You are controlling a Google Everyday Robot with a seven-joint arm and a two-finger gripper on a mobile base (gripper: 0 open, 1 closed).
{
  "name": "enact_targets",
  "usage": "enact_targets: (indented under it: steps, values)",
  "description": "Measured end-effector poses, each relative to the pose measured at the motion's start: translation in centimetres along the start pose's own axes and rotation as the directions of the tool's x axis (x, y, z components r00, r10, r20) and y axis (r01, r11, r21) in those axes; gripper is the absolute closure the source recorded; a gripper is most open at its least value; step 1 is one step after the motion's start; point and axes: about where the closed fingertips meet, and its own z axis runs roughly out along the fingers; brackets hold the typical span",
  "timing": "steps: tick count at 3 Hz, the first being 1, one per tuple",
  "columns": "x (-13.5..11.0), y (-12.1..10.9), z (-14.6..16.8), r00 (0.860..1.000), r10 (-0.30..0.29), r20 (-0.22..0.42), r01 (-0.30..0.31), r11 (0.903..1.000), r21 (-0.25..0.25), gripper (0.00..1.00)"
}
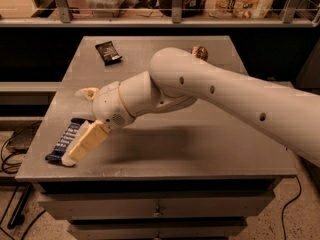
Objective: Pick rxbar blueberry
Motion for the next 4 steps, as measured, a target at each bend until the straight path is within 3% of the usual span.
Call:
enact_targets:
  steps: [3,4]
  values:
    - [2.9,0.0,3.1,0.998,0.047,-0.036,-0.048,0.9986,-0.022,0.0]
    - [4.0,0.2,3.1,0.996,0.066,-0.056,-0.066,0.9978,0.0,0.16]
